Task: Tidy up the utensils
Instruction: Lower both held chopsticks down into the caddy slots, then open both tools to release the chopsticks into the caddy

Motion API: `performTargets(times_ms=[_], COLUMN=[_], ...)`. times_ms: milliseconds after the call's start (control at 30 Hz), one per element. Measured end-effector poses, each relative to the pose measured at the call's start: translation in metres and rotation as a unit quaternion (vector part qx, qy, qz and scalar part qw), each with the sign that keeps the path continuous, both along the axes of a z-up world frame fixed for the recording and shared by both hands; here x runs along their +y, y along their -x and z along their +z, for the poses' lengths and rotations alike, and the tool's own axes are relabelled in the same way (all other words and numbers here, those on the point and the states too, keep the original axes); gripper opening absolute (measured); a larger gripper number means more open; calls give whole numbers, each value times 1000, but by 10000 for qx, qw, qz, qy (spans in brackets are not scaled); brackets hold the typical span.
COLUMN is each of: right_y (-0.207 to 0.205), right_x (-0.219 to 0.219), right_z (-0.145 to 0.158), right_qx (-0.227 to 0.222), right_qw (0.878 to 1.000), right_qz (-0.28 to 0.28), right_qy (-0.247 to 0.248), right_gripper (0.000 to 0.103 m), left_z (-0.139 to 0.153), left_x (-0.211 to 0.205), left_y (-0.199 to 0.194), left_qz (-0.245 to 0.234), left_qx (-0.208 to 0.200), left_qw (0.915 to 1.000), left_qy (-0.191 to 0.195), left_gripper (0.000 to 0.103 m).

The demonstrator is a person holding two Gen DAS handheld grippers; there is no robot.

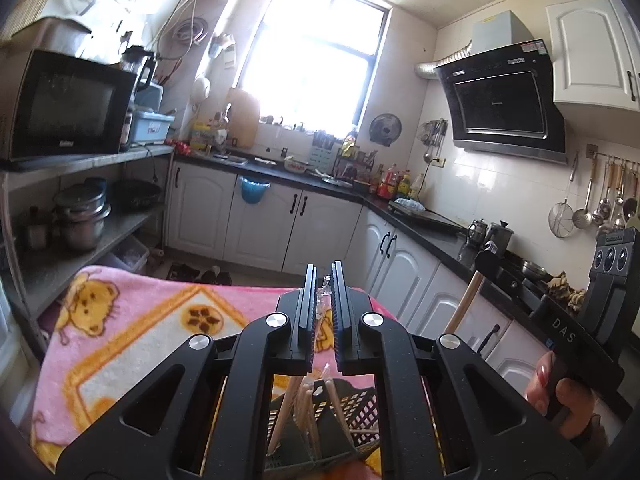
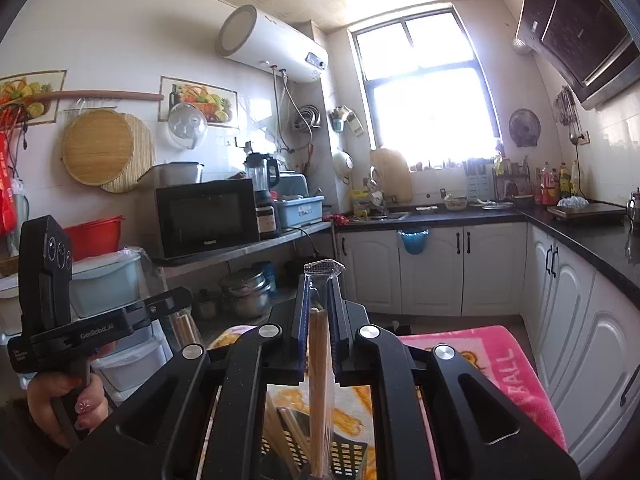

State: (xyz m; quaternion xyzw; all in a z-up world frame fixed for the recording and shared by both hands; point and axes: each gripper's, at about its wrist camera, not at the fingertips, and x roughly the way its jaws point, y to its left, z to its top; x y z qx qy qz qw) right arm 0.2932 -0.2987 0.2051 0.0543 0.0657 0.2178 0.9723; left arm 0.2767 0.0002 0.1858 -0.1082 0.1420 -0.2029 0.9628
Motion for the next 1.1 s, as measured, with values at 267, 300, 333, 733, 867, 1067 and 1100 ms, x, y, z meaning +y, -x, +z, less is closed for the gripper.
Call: performTargets(times_ms=[267, 300, 333, 733, 867, 1067, 1100], right_y=[-13, -14, -14, -21, -22, -20, -19], right_x=[10, 11, 11, 23, 21, 13, 12], right_z=[-24, -29, -32, -61, -67, -74, -75], right_qx=[-120, -116, -101, 430, 718, 1132, 1167], right_qw=[9990, 9988, 9987, 9969, 9953, 9925, 9922], right_qz=[-249, -263, -275, -149, -163, -113, -100], right_qy=[347, 393, 423, 649, 622, 451, 419], right_gripper=[9, 9, 9, 9, 10, 20, 21], left_z=[-24, -26, -29, -56, -59, -61, -61], left_x=[-7, -8, -9, -14, -13, -7, -6], left_y=[-8, -9, -9, -8, -5, 2, 5], left_qz=[-64, -75, -77, -96, -73, -10, -3], left_qx=[236, 265, 292, 586, 660, 725, 735], left_qw=[9997, 9996, 9995, 9981, 9976, 9971, 9971], left_qy=[6, -4, -17, -174, -202, -213, -218], left_gripper=[4, 4, 4, 4, 5, 27, 28])
